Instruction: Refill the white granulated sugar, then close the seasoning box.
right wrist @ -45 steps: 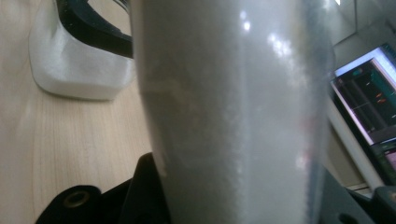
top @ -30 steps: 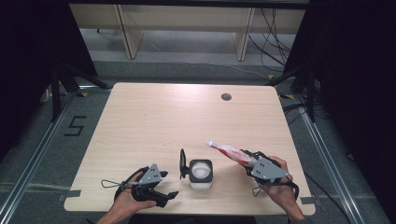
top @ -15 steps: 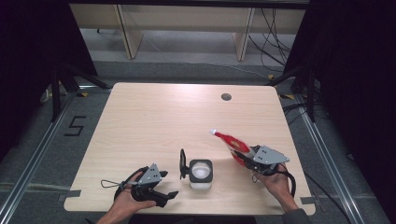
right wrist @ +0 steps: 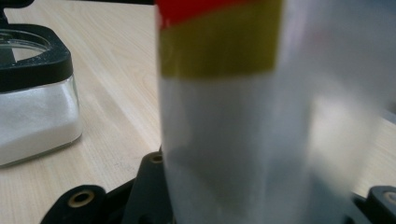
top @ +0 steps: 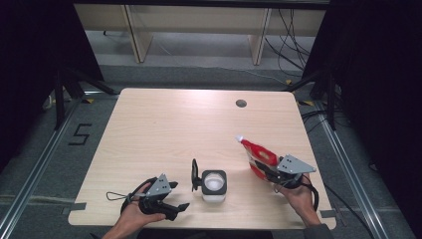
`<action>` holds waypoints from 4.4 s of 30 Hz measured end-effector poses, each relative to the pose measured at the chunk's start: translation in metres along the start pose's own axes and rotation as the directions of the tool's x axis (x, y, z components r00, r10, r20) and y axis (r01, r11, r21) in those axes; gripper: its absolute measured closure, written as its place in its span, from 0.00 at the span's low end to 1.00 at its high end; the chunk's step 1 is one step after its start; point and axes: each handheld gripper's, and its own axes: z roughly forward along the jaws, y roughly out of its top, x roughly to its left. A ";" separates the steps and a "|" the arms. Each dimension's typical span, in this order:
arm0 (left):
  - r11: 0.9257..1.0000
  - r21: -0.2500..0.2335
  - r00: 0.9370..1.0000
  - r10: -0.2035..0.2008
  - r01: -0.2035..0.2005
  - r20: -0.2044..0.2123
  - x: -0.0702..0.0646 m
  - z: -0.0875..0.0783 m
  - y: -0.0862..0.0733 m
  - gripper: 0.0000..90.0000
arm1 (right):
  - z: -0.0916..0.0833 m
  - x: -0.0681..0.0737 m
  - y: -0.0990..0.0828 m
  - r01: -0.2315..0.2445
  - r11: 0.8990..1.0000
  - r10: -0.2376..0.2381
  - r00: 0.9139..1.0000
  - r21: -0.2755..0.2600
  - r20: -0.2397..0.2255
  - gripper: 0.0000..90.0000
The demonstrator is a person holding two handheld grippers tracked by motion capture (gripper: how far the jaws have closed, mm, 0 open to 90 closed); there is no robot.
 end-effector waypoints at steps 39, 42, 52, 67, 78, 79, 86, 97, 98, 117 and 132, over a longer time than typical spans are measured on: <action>1.000 -0.009 1.000 0.003 -0.003 -0.007 0.002 -0.001 0.000 0.21 | -0.060 0.030 -0.005 -0.291 0.956 0.280 0.943 0.039 0.178 0.34; 1.000 -0.022 1.000 -0.021 0.021 0.000 0.001 0.000 -0.001 0.21 | -0.066 0.036 -0.003 -0.331 0.942 0.315 0.928 0.049 0.199 0.34; 1.000 -0.004 1.000 -0.013 0.013 -0.001 0.001 0.000 0.000 0.21 | -0.082 0.040 -0.010 -0.316 0.946 0.294 0.933 0.079 0.209 0.32; 1.000 -0.011 1.000 0.015 -0.015 -0.005 0.004 0.000 0.000 0.21 | -0.086 0.051 -0.017 -0.298 0.941 0.263 0.943 0.163 0.204 0.24; 1.000 -0.014 1.000 -0.001 0.001 -0.020 0.006 -0.003 0.000 0.21 | -0.087 0.053 -0.018 -0.270 0.948 0.236 0.950 0.165 0.203 0.24; 0.998 -0.035 0.999 -0.045 0.044 -0.024 0.003 -0.002 0.000 0.21 | -0.087 0.054 -0.018 -0.288 0.942 0.253 0.947 0.173 0.198 0.24; 0.997 -0.050 0.998 -0.057 0.055 -0.034 0.008 -0.008 0.002 0.27 | -0.088 0.053 -0.018 -0.287 0.940 0.252 0.948 0.182 0.196 0.24; 0.993 -0.115 0.998 -0.020 0.012 -0.067 0.007 -0.025 0.012 0.84 | -0.089 0.054 -0.017 -0.279 0.944 0.240 0.947 0.175 0.214 0.25; 0.993 -0.118 0.997 -0.017 0.009 -0.070 0.005 -0.026 0.014 0.88 | -0.090 0.058 -0.016 -0.329 0.927 0.288 0.931 0.178 0.225 0.25; 0.985 -0.157 0.997 0.069 -0.073 -0.029 -0.004 -0.028 0.053 0.99 | -0.088 0.055 -0.017 -0.272 0.948 0.236 0.950 0.168 0.207 0.26; 0.985 -0.139 0.995 0.099 -0.098 0.000 -0.010 -0.026 0.064 0.98 | -0.087 0.055 -0.018 -0.247 0.954 0.209 0.954 0.168 0.213 0.26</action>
